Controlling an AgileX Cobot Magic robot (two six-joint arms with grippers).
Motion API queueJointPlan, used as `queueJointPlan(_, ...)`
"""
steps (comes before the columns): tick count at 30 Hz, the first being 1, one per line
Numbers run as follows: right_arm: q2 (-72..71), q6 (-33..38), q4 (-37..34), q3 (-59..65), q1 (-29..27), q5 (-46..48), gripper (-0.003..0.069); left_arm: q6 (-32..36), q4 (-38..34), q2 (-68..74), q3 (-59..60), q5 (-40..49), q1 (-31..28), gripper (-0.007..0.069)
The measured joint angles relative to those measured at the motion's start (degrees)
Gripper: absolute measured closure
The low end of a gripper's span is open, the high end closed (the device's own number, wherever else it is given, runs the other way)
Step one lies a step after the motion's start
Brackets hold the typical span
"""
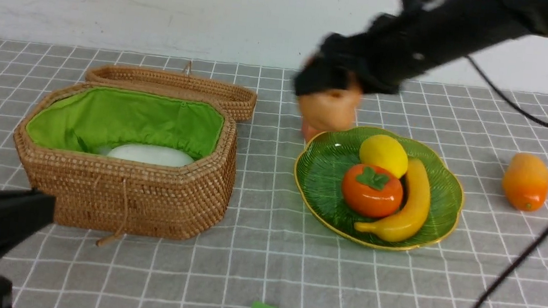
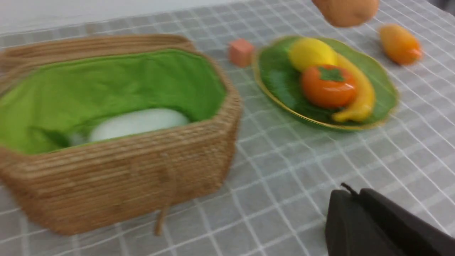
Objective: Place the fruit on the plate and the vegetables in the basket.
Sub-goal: Use the right arm to grab a potato and put it into the left basket, then use the right arm to grab a mango and put it into the right plate
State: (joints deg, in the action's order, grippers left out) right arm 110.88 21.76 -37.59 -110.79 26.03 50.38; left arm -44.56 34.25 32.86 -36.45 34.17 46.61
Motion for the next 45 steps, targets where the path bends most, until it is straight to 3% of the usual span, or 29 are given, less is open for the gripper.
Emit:
queueJointPlan(3,7.77,5.40,-2.77,-9.27,5.51,-3.76,0.0108,-13.27,9.40,0.00,0.00,3.88,0.00,0.0599)
queueJointPlan(7,17.04,9.78,-3.56,-18.83,9.93,-8.99,0.0108,-21.45,15.60,0.00,0.00,6.55,0.00,0.0599)
queueJointPlan(11,23.49,9.64,-2.74,-23.71,11.24,-10.95,0.0104,-22.08,16.34,0.00,0.00,6.26,0.00,0.0599)
queueJointPlan(14,26.41,2.32,2.96,-25.01,10.91,-9.53,-0.0006,-22.08,16.34,0.00,0.00,5.77,0.00,0.0599)
queueJointPlan(19,24.06,-4.69,10.56,-27.51,9.49,-1.22,-0.0007,-20.61,16.34,0.00,0.00,3.72,0.00,0.0599)
queueJointPlan(21,21.66,-7.50,14.28,-28.92,8.35,5.66,0.0018,-18.47,16.04,0.00,0.00,1.41,0.00,0.0599)
queueJointPlan(24,14.83,-11.86,21.42,-30.78,5.43,18.07,0.0132,-12.71,13.04,0.00,0.00,-4.82,0.00,0.0599)
queueJointPlan(25,14.40,-12.35,22.34,-30.78,5.02,18.87,0.0141,-12.29,12.74,0.00,0.00,-5.26,0.00,0.0599)
queueJointPlan(27,9.25,-15.18,27.71,-30.16,1.93,20.90,0.0276,-6.90,8.14,0.00,0.00,-11.14,0.00,0.0599)
queueJointPlan(28,8.90,-15.61,28.03,-29.89,1.67,20.90,0.0287,-6.52,7.75,0.00,0.00,-11.51,0.00,0.0599)
queueJointPlan(29,6.22,-17.33,30.27,-28.26,-0.49,21.24,0.0376,-3.46,4.56,0.00,0.00,-14.46,0.00,0.0599)
queueJointPlan(31,2.70,-19.78,32.65,-24.49,-3.27,21.29,0.0470,-0.62,1.41,0.00,0.00,-16.37,0.00,0.0599)
queueJointPlan(33,0.27,-21.76,34.59,-20.77,-5.93,21.29,0.0507,0.80,0.06,0.00,0.00,-16.86,0.00,0.0599)
queueJointPlan(35,-4.81,-24.95,37.59,-11.24,-12.14,21.23,0.0529,2.62,-2.03,0.00,0.00,-16.99,0.00,0.0599)
queueJointPlan(38,-8.39,-26.99,38.47,-0.17,-20.17,21.15,0.0494,3.85,-2.81,0.00,0.00,-16.55,0.00,0.0599)
queueJointPlan(42,-8.03,-28.92,33.50,14.21,-33.26,13.72,0.0310,4.13,-3.17,0.00,0.00,-15.42,0.00,0.0599)
queueJointPlan(45,-5.73,-29.04,28.08,17.97,-37.16,6.76,0.0174,4.13,-3.28,0.00,0.00,-14.87,0.00,0.0599)
